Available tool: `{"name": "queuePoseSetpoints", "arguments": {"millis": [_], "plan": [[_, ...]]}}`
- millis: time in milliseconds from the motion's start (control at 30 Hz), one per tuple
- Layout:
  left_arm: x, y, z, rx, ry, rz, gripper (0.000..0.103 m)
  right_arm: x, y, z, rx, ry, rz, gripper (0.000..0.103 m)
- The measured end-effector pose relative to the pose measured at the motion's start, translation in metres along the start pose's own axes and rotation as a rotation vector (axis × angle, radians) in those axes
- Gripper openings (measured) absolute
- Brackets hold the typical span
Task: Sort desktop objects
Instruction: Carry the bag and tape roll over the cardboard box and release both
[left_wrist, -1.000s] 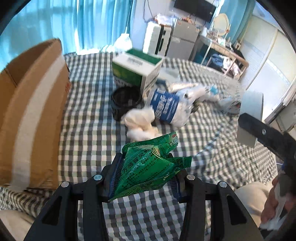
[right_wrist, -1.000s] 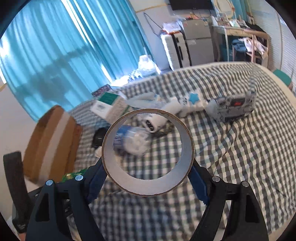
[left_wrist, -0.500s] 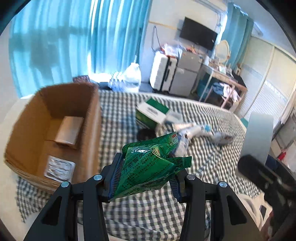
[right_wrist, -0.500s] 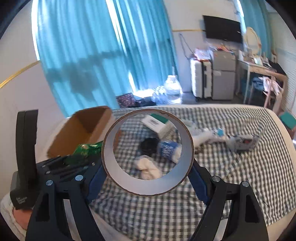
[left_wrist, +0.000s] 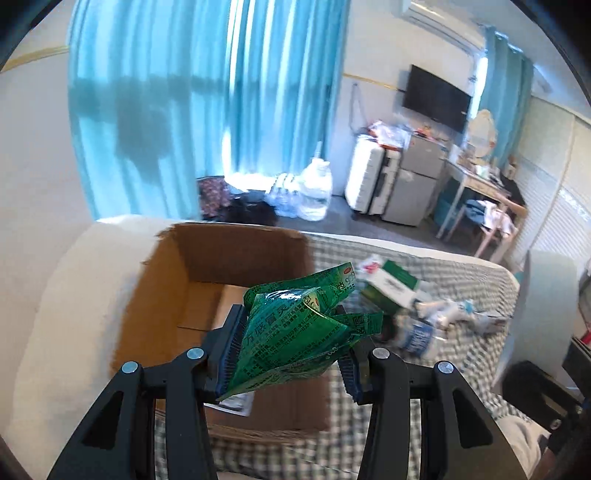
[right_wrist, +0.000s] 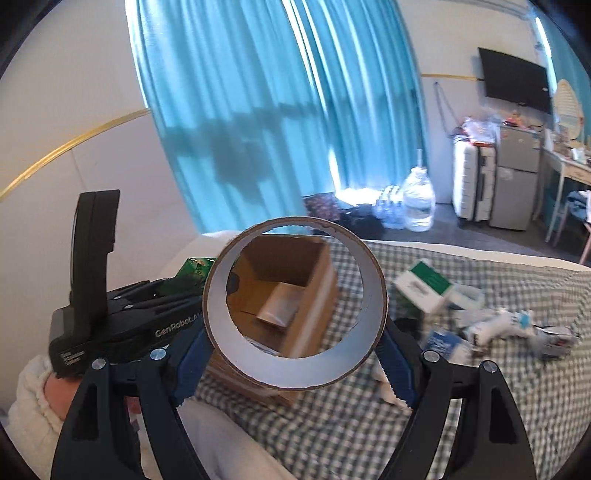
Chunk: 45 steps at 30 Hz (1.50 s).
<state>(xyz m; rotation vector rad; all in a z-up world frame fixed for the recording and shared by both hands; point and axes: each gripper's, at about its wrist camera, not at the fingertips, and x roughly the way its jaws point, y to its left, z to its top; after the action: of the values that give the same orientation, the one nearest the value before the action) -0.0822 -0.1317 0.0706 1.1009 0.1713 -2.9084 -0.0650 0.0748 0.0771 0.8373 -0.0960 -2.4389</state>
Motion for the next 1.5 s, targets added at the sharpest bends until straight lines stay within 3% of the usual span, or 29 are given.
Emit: {"name": "queuePoseSetpoints", "arguments": {"millis": [433, 733, 767, 800, 867, 1200, 1367, 1500], "plan": [[0.078, 0.071, -0.004, -0.064, 0.139, 0.054, 0.047, 0.097, 0.019, -0.01, -0.033, 0.15, 0.103, 0.081], [0.133, 0.092, -0.009, -0.056, 0.222, 0.072, 0.049, 0.156, 0.021, -0.026, -0.032, 0.239, 0.136, 0.082], [0.136, 0.093, -0.008, -0.056, 0.225, 0.068, 0.058, 0.157, 0.022, -0.026, -0.035, 0.229, 0.135, 0.082], [0.138, 0.093, -0.007, -0.053, 0.225, 0.061, 0.078, 0.157, 0.022, -0.026, -0.035, 0.219, 0.139, 0.084], [0.138, 0.093, -0.005, -0.043, 0.208, 0.091, 0.095, 0.156, 0.02, -0.025, -0.029, 0.198, 0.16, 0.09], [0.122, 0.099, -0.001, -0.059, 0.199, 0.114, 0.095, 0.126, -0.008, -0.025, 0.044, 0.131, 0.136, 0.09], [0.094, 0.081, -0.005, -0.056, 0.18, 0.107, 0.098, 0.095, -0.022, -0.021, 0.079, 0.087, 0.096, 0.09], [0.068, 0.05, -0.009, -0.048, 0.145, 0.05, 0.102, 0.063, -0.035, -0.019, 0.083, 0.041, 0.031, 0.09]]}}
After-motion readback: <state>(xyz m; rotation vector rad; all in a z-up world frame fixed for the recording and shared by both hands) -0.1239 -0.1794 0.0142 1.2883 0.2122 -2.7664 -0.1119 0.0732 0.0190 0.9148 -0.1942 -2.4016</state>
